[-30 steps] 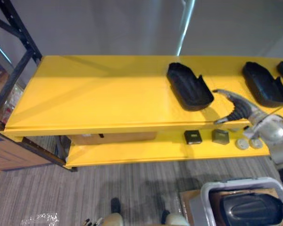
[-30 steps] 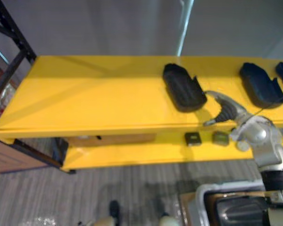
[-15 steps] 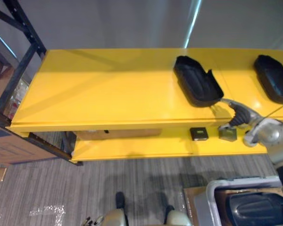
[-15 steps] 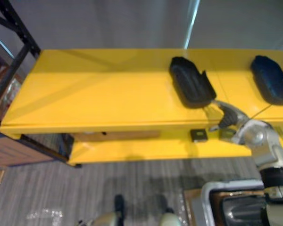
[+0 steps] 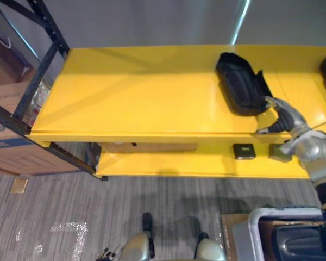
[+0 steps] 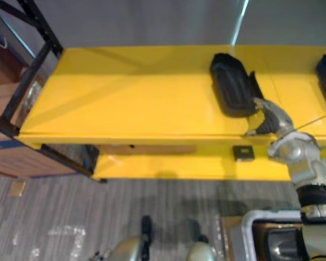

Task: Walk over and take plastic housings, then place them on the shelf

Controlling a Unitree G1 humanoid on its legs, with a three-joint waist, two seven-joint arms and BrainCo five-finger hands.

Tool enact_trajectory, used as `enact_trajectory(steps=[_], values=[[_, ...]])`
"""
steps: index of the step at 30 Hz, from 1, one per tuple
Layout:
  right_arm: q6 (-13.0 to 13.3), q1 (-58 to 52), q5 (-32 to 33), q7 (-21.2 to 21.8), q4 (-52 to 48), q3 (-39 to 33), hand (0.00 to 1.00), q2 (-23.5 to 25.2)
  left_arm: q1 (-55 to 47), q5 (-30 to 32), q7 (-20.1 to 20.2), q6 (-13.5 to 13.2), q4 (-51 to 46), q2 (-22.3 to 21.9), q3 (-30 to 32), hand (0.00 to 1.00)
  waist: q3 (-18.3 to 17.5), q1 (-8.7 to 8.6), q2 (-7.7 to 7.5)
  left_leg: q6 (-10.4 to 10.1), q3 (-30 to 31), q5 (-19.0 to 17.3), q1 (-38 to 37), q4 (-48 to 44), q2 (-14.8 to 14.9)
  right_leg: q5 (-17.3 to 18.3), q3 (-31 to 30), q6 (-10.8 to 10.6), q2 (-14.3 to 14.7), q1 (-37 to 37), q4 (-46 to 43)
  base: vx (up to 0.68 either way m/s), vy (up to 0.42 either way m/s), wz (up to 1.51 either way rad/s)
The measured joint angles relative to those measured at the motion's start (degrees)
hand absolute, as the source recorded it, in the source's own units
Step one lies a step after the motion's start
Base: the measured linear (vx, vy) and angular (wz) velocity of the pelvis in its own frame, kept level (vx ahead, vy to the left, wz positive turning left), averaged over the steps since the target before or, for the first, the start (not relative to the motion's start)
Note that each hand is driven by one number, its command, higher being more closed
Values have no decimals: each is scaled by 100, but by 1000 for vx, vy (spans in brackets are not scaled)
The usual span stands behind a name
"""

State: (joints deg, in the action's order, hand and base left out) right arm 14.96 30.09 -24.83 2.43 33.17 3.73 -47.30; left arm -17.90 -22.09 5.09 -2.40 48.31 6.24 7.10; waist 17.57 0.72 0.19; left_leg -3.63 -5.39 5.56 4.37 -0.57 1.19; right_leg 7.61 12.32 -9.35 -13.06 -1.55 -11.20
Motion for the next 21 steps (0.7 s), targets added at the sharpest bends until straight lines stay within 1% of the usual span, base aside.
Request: enact_trajectory(steps=[3, 8, 16, 18, 21], values=[[-8, 36, 160, 8, 136, -13, 0, 194, 0, -2, 5, -7, 2, -1, -17, 0, 11, 4, 19, 0, 7, 0, 1, -11, 0, 6, 3, -7, 0, 1, -21, 0, 0, 0], [-14, 164, 165, 25, 160, -113, 0, 291, 1, 0, 5, -17, 0, -6, -73, 0, 62, 0, 107, 0, 14, 1, 4, -17, -2, 8, 10, -9, 0, 1, -31, 0, 0, 0], [-24, 320, 155, -6, 339, -148, 0, 493, 0, 0, 0, -19, 2, -7, -96, 0, 71, 19, 124, 0, 31, 0, 3, -50, -3, 19, 24, -11, -3, -13, -59, 0, 0, 0], [-53, 374, 154, -25, 393, -149, 0, 547, 1, 0, 0, -21, 4, -7, -98, 0, 76, 19, 134, 0, 37, 0, 3, -70, -3, 29, 27, -5, -6, -14, -82, -15, 4, 1], [-145, 380, 154, -181, 401, -150, 0, 675, 1, 0, 1, -33, 7, -8, -105, 0, 83, 23, 146, -1, 51, -1, 2, -95, 0, 72, 40, 6, -9, -14, -123, -10, 2, 1]])
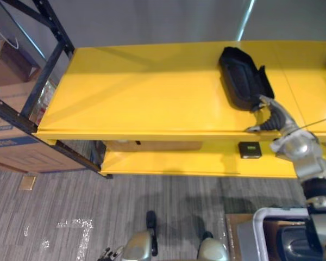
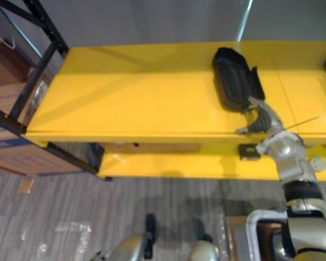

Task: Walk over and take plastic housings, then place them on the shelf

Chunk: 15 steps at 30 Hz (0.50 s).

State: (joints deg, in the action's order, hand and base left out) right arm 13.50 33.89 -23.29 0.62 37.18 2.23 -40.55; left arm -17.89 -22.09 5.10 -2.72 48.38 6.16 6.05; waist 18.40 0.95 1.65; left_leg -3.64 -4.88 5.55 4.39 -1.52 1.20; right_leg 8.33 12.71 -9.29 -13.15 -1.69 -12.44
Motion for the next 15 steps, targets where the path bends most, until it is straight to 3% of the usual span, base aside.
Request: enact_trajectory(steps=[5, 15], values=[[-186, 55, -32, -179, 4, -49, 0, 108, 0, 0, -4, 5, 0, -8, -28, 0, 35, 8, 63, 0, 3, 0, 0, -8, 2, 5, 3, 2, -4, -1, -14, 0, 0, 0], [-1046, 298, -449, -696, 215, -134, 0, 255, 40, 0, -43, 33, -5, -12, -64, 0, 46, 111, 86, 0, 24, 1, 1, -10, 5, 1, 15, -2, 1, -13, -14, 0, 0, 0]])
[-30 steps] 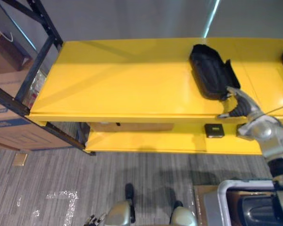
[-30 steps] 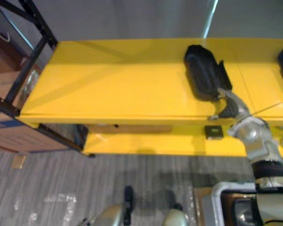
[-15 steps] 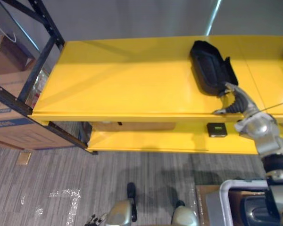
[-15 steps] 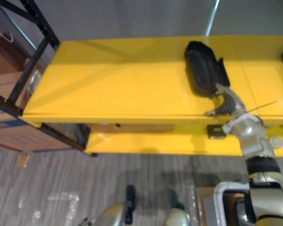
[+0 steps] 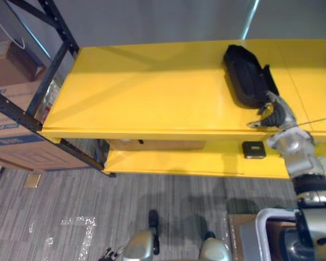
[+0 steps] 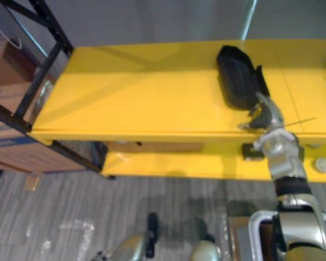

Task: Walk over and take plastic housings, then place them on the shelf

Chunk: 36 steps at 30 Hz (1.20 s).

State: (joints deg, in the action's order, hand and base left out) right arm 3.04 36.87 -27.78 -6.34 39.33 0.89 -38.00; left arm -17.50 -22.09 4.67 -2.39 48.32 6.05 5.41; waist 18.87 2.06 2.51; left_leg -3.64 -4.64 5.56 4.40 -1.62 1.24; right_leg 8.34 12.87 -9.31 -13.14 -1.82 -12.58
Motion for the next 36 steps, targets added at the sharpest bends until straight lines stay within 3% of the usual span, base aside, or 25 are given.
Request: enact_trajectory(steps=[8, 18, 31, 36], values=[[-327, 8, -1, -130, 43, -240, 0, 20, 35, -1, -8, 2, -17, -9, 4, 0, 17, 29, -29, 1, 83, 1, 103, -60, -8, -5, 73, -4, -2, 11, 11, 0, 0, 4], [-428, 83, -1, -131, 171, -309, 0, 20, 41, -1, -112, 7, -43, -13, 1, 0, 19, 47, -34, 0, 75, 0, 124, -86, 10, -27, 66, 3, 10, 26, 10, 0, 0, 1], [-1167, 206, -4, -274, 241, -442, 0, 20, 127, -2, -123, 46, -47, -22, -9, 0, 20, 114, -36, 1, -28, 0, 125, -81, 16, -62, -23, -11, 5, 79, 23, -2, 3, -2], [-1220, 206, -4, -379, 343, -595, 0, 21, 139, -7, -125, 45, -49, -21, -25, 0, 21, 129, -38, 1, -29, 0, 125, -81, 16, -62, -22, -12, 4, 80, 24, 0, 0, 0]])
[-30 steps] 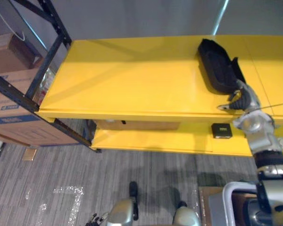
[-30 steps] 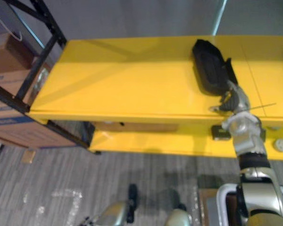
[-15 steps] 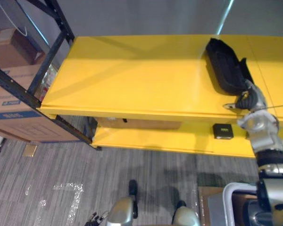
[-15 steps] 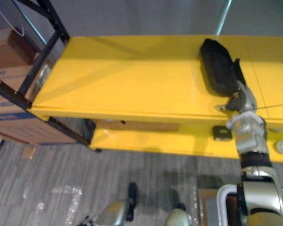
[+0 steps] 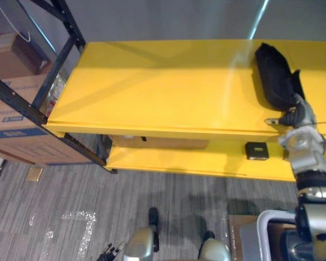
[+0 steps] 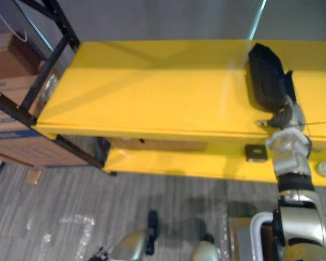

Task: Walk over and take plastic housings, then place them on the shelf

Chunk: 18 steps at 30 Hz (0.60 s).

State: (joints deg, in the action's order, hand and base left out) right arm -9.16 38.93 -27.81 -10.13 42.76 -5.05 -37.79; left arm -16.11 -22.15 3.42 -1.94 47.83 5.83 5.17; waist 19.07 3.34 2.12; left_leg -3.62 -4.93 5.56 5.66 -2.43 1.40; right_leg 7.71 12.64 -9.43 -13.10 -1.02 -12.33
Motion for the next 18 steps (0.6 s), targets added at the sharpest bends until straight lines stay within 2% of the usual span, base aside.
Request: enact_trajectory(steps=[8, 11, 18], values=[[179, -1, -17, -35, 61, -14, 0, -1, 0, -6, -2, 93, -57, 4, 7, 0, 16, -11, -28, 0, -5, 0, 1, 4, 2, -1, 2, -2, 0, 6, 4, 0, 0, 0], [337, -12, -173, -85, 65, -14, 0, -1, 0, -4, -2, 97, -80, 6, 16, 0, 22, -16, -39, 0, -8, 0, 6, 4, 0, -2, 2, -4, -3, 12, 7, 0, 0, 0], [893, -23, -884, -38, 65, 235, 0, -167, -1, -2, -1, 114, -171, 6, 24, 0, 26, -44, -86, 0, -5, 0, 35, 3, 4, -7, 9, -7, -1, 42, 5, 0, 0, 0]])
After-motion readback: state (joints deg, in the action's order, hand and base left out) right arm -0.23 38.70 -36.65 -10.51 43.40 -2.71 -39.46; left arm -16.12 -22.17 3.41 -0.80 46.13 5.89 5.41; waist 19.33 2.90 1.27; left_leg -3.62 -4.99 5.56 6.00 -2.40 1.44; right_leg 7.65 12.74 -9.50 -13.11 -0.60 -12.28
